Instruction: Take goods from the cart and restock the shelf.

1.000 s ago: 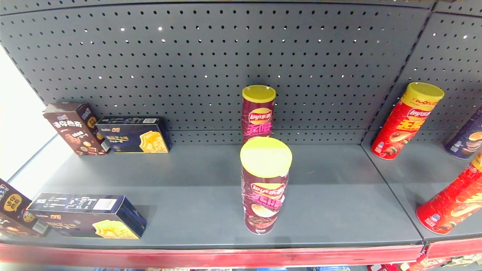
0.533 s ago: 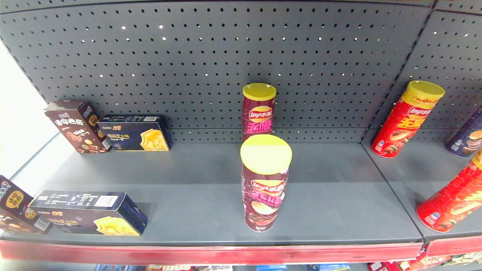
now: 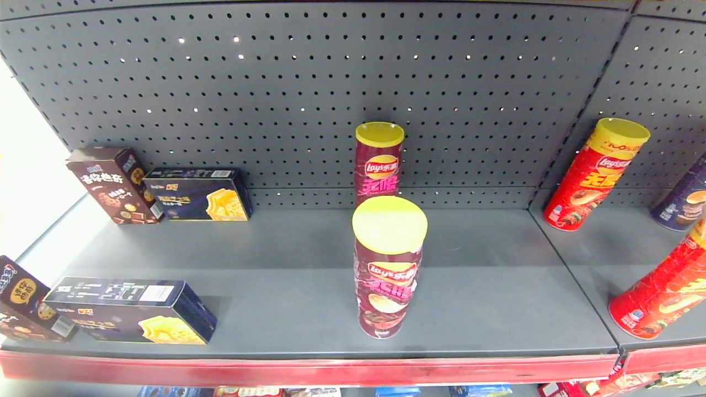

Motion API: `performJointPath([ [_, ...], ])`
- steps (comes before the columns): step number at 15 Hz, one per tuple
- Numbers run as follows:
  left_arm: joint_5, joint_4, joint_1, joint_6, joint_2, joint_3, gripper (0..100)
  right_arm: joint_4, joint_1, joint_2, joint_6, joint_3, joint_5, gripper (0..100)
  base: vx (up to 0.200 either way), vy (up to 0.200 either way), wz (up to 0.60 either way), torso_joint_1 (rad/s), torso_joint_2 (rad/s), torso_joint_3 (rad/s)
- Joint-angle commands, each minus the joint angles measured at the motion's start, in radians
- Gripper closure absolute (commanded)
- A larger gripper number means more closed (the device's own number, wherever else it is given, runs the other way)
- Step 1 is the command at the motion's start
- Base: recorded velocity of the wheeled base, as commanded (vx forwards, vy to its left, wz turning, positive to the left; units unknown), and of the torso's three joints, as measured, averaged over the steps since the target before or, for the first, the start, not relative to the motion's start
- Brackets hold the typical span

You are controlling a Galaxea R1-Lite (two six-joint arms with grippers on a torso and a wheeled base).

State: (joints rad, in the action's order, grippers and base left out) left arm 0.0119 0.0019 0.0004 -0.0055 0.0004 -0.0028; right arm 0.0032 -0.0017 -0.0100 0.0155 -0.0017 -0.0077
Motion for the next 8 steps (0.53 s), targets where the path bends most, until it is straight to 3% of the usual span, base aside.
performJointPath([
  [1,0.0,0.0,0.001,-0.001,0.0,0.0,0,0.0,0.0,-0.001,0.0,0.0,0.0,0,0.0,0.0,0.0,0.0,0.0,0.0],
  [5,-0.001,0.0,0.0,0.004,0.0,0.001,0,0.0,0.0,-0.001,0.0,0.0,0.0,0,0.0,0.0,0.0,0.0,0.0,0.0],
  [6,-0.001,0.0,0.0,0.002,0.0,0.001,0,0.0,0.0,-0.001,0.0,0.0,0.0,0,-0.2,0.0,0.0,0.007,0.0,-0.002],
  [8,-0.001,0.0,0.0,-0.001,0.0,0.0,0,0.0,0.0,-0.001,0.0,0.0,0.0,0,0.0,0.0,0.0,0.0,0.0,0.0],
])
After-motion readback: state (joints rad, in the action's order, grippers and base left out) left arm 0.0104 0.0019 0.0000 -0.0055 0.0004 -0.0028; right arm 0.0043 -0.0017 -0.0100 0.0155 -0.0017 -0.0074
